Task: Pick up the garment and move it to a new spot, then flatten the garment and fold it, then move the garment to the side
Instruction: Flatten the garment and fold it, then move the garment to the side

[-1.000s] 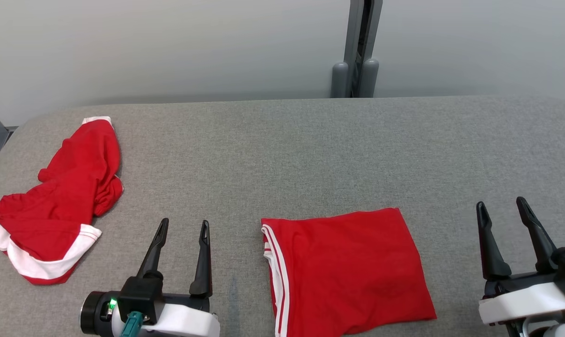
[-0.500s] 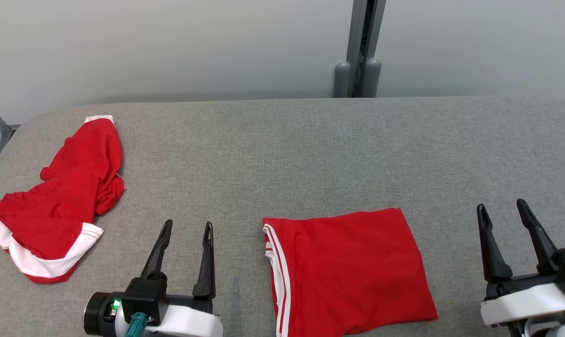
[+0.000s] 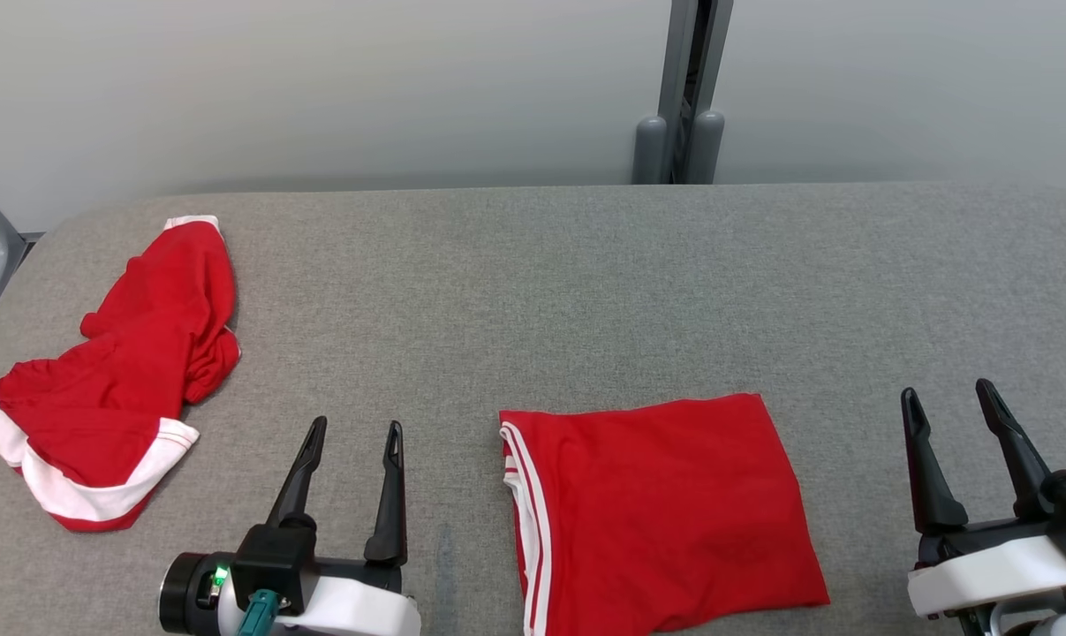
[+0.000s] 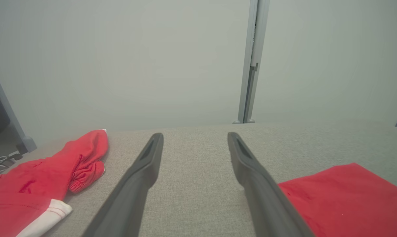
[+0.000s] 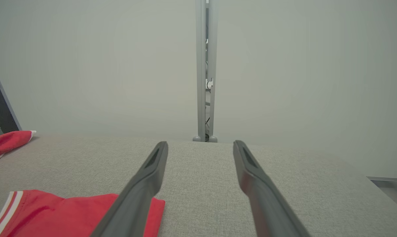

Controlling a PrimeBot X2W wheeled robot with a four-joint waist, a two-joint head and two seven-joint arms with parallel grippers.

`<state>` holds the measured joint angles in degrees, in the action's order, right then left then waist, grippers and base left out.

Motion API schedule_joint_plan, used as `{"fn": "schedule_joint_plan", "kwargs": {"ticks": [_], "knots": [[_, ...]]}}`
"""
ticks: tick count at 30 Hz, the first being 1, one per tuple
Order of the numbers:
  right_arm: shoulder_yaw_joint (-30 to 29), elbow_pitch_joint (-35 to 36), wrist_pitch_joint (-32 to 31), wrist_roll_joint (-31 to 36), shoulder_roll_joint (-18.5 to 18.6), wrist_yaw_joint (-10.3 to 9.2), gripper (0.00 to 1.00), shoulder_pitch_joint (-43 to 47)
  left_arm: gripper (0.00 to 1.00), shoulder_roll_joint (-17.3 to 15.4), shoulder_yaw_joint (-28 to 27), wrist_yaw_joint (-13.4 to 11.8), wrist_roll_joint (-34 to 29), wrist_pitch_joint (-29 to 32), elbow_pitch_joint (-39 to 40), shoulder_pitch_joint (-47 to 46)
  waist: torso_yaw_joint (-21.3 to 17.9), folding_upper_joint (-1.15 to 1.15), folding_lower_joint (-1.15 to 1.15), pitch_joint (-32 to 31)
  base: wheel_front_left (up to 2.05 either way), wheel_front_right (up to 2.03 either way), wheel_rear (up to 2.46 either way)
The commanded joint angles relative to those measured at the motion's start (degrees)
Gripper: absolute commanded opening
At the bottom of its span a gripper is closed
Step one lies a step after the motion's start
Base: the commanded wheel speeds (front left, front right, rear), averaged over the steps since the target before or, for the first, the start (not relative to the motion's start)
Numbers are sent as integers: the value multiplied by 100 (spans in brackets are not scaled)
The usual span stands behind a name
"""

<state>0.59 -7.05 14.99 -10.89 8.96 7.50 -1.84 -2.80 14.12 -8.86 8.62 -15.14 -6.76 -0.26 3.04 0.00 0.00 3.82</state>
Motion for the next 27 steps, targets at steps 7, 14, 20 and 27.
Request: {"fn": "schedule_joint_plan", "kwargs": {"ticks": [7,14,20,27], "knots": [[-8,-70,27,-26,11,0,100,0,100,-20,8,8,-11,2,-31,5,12,0,0,-30,0,0,0],[91,-157,27,-93,49,-1,100,-37,100,-21,24,18,4,2,-24,-26,25,0,0,7,0,0,0],[588,-470,-20,-579,254,-1,100,-160,100,-21,49,12,15,2,-15,-105,67,0,0,131,0,0,0],[1245,-819,-550,-1456,533,-1,100,-406,100,-21,106,35,9,2,-30,-205,148,0,0,354,0,0,0]]}}
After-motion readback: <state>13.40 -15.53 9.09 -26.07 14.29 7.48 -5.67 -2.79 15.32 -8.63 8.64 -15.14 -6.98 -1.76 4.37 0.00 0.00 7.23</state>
